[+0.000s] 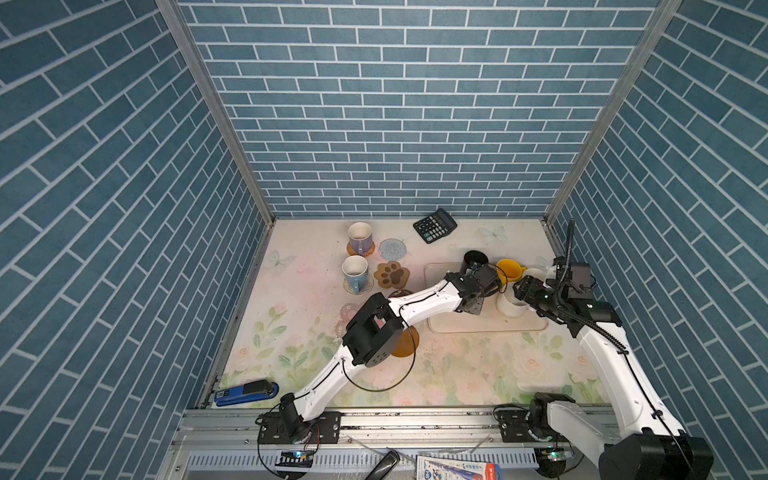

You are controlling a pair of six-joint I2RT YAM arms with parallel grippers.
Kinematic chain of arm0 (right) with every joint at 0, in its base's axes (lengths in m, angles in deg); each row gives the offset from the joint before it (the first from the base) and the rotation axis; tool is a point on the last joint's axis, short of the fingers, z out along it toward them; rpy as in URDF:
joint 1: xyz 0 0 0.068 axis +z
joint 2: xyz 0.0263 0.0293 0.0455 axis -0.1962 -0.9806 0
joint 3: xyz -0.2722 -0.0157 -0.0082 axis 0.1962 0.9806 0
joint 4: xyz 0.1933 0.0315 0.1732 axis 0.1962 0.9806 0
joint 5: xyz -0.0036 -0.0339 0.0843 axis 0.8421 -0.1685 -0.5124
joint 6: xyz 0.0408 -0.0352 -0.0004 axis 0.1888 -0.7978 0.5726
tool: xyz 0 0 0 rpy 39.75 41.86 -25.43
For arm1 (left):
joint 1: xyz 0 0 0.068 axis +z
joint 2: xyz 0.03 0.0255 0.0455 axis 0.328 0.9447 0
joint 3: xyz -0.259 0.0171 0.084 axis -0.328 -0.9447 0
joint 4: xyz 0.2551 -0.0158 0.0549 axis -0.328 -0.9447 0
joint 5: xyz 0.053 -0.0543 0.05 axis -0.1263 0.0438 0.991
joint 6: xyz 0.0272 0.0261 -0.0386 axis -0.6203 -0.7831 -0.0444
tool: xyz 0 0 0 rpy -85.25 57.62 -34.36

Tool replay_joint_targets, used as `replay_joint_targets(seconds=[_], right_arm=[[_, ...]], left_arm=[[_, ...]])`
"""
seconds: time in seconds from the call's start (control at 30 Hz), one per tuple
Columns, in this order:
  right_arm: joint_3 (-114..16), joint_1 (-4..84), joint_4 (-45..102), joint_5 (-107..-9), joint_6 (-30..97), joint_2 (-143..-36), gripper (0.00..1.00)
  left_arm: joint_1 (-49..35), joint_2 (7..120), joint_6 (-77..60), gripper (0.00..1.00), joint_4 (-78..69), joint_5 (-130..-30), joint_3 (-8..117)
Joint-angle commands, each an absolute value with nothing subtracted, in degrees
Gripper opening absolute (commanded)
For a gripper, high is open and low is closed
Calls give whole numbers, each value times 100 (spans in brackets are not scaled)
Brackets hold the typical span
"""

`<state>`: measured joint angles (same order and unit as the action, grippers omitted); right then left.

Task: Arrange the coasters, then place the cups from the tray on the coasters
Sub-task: 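Lower the left gripper around the red-lined white mug and close it, then carry the red-lined mug to the pink coaster while the right gripper nears the black mug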

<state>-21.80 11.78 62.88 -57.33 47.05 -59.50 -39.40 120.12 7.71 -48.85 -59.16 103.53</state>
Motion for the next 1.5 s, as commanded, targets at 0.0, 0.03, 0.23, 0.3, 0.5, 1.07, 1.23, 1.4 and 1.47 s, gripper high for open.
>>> replay_joint_targets(seconds=[0.0,0.03,0.23,0.3,0.5,1.07,1.23,1.4,1.47], right_arm=[[-2049,1149,6210,-5805,4798,-5944,73],[-2046,1149,6218,-5817,4798,-5952,73],[-2036,1150,6175,-5915,4789,-5954,73],[-2044,1149,6184,-5959,4798,-5953,73],[-2123,1154,6294,-5983,4771,-5888,73],[-2219,1651,6223,-6219,4743,-6034,75],[-2335,2163,6005,-5971,4862,-6382,74],[-2659,2719,5855,-5746,4928,-6896,75],[-2774,2871,5812,-5711,4945,-7068,75]], left_arm=[[-3858,12035,765,20,-4977,-5736,10343],[-3855,12009,757,18,-4964,-5742,10302],[-3826,11804,713,0,-4893,-5714,10068],[-3831,11741,704,0,-4889,-5672,10012],[-3835,11355,678,0,-4742,-5707,9674],[-3739,8805,686,0,-4250,-5277,6961],[-3523,8007,781,0,-4018,-5189,5948],[-3330,7196,892,0,-3928,-5049,5070],[-3243,6951,939,0,-3918,-5001,4764]])
